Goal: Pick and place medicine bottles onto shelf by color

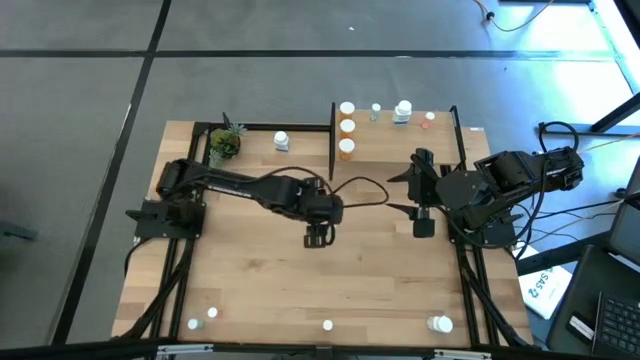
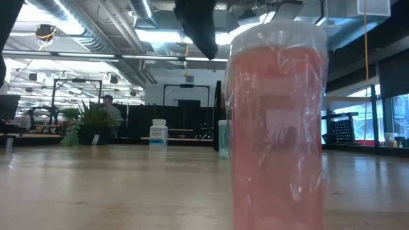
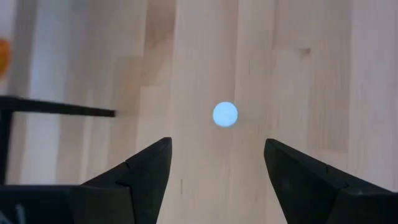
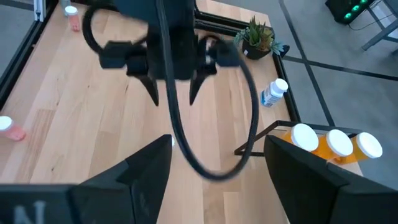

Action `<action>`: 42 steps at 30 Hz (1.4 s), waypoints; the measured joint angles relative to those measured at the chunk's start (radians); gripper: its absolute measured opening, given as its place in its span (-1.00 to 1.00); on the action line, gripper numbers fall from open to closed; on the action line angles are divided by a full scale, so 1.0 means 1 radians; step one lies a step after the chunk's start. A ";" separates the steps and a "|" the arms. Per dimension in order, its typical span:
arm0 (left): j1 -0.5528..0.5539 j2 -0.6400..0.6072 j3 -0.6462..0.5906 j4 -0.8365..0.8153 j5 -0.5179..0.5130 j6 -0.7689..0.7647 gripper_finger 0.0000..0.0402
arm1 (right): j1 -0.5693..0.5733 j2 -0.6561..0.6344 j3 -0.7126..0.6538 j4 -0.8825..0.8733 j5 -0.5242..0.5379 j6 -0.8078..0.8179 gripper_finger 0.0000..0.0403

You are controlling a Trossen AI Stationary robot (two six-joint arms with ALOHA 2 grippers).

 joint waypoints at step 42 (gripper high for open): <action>-0.387 -0.620 -0.616 0.010 -0.346 -0.629 0.24 | -0.113 0.269 0.000 0.093 -0.305 -0.104 0.28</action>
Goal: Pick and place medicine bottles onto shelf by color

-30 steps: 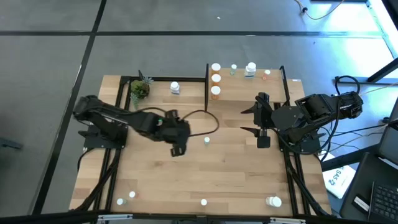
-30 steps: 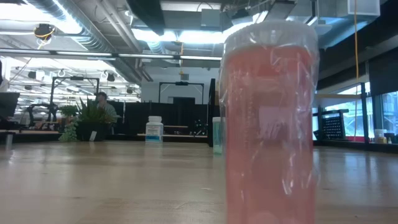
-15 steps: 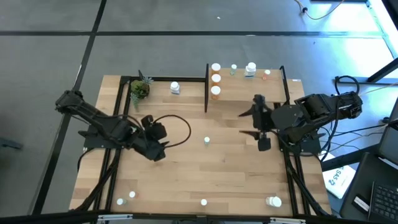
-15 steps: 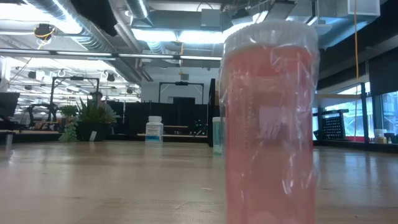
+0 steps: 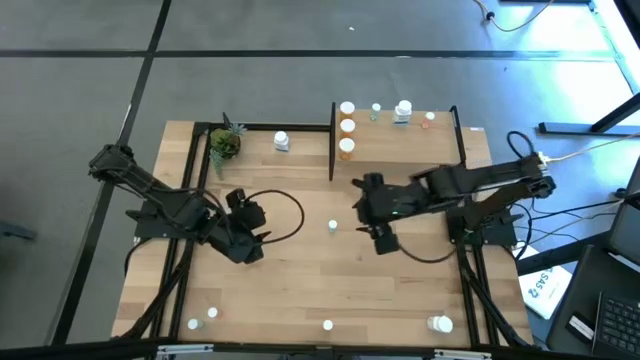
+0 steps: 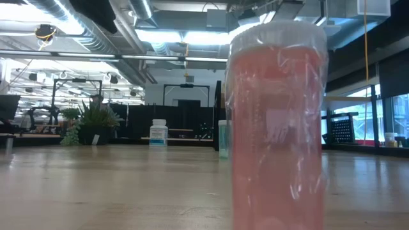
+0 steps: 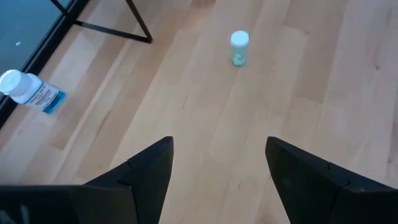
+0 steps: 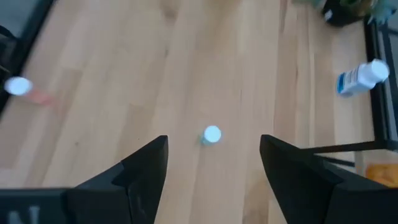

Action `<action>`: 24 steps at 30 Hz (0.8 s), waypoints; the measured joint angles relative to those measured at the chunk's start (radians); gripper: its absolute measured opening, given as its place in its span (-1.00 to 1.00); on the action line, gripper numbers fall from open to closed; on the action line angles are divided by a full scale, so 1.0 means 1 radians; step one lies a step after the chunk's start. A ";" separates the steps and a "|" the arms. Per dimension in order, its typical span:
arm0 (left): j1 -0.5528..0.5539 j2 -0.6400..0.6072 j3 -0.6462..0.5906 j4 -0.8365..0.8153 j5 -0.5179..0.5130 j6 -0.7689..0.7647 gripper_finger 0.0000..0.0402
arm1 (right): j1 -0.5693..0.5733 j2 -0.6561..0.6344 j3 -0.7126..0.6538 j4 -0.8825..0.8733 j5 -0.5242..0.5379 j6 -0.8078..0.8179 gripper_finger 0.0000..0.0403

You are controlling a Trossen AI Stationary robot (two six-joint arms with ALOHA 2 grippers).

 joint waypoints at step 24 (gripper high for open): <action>-0.064 0.001 0.000 0.013 -0.054 0.001 0.24 | -0.130 0.409 0.000 0.047 -0.068 -0.183 0.28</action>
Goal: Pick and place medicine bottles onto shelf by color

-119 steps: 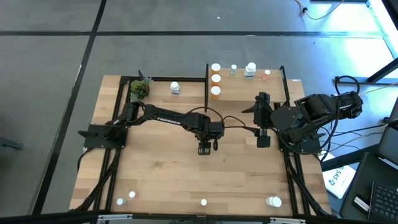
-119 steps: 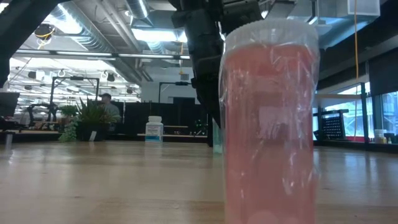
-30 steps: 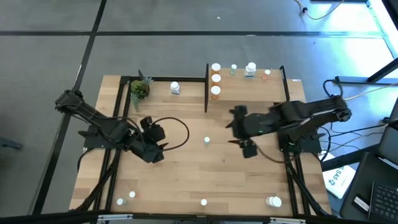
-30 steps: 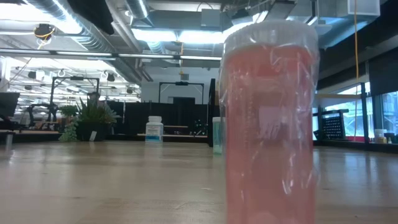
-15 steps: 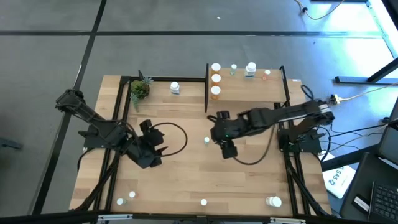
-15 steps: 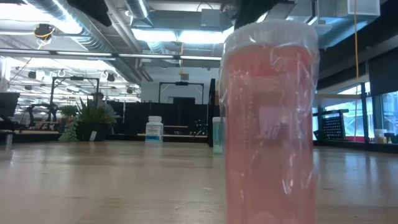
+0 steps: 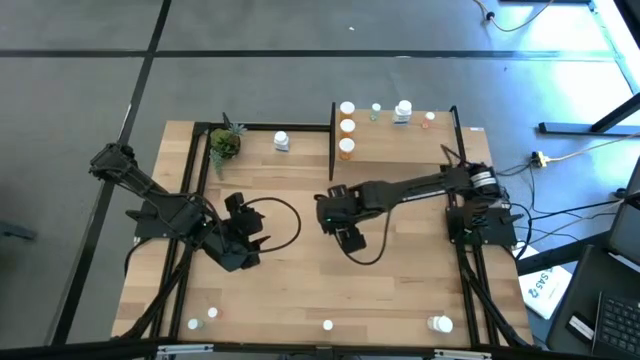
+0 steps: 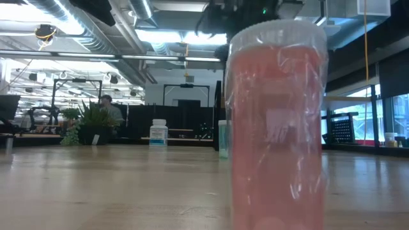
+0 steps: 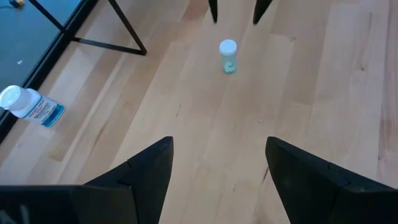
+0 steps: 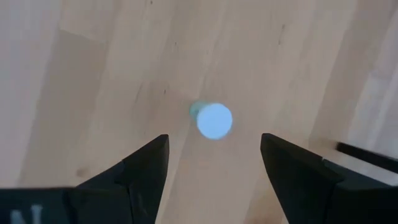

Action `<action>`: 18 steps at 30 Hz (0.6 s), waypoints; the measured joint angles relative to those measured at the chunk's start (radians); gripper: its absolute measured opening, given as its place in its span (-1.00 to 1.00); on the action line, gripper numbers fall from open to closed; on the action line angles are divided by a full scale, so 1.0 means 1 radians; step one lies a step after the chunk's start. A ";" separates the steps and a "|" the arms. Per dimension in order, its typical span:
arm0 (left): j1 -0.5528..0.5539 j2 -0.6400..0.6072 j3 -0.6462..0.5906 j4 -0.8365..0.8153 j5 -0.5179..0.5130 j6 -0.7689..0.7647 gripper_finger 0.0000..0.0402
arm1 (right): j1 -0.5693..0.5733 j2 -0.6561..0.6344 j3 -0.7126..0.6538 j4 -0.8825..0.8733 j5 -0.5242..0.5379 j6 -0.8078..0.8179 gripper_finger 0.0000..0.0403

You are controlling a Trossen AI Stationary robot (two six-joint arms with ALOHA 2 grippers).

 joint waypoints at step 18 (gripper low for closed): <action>0.000 0.001 0.000 0.000 0.000 0.000 0.24 | -0.059 0.119 0.000 0.072 -0.078 -0.006 0.28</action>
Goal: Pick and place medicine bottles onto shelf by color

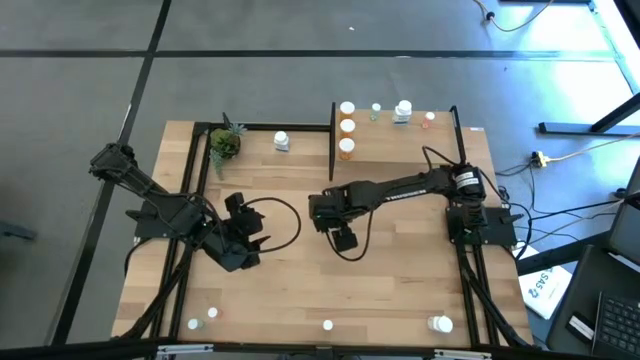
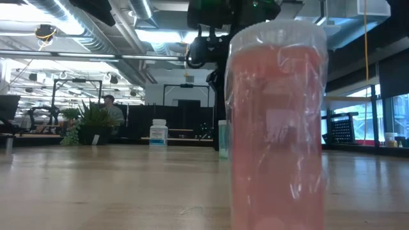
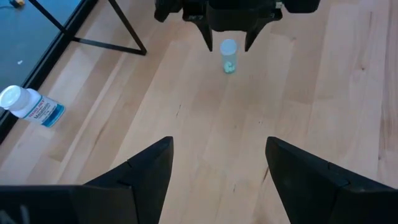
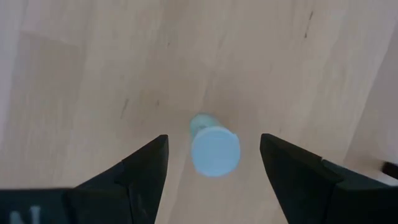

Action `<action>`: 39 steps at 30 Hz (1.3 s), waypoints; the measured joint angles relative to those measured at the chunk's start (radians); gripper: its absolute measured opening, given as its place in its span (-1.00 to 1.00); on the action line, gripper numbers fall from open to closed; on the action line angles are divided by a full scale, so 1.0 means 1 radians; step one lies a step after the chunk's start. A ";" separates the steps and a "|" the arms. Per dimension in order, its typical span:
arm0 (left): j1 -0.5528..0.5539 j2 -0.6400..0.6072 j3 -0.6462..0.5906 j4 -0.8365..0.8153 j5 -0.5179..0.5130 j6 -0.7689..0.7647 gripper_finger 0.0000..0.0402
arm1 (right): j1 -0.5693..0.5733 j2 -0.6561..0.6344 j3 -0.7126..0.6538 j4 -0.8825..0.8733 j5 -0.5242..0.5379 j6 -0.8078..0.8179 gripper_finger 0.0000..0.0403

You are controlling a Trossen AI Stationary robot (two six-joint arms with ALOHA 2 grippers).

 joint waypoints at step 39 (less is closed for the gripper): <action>0.000 0.000 0.001 0.000 0.005 0.000 0.24 | 0.013 0.050 -0.003 0.031 0.026 0.003 -0.16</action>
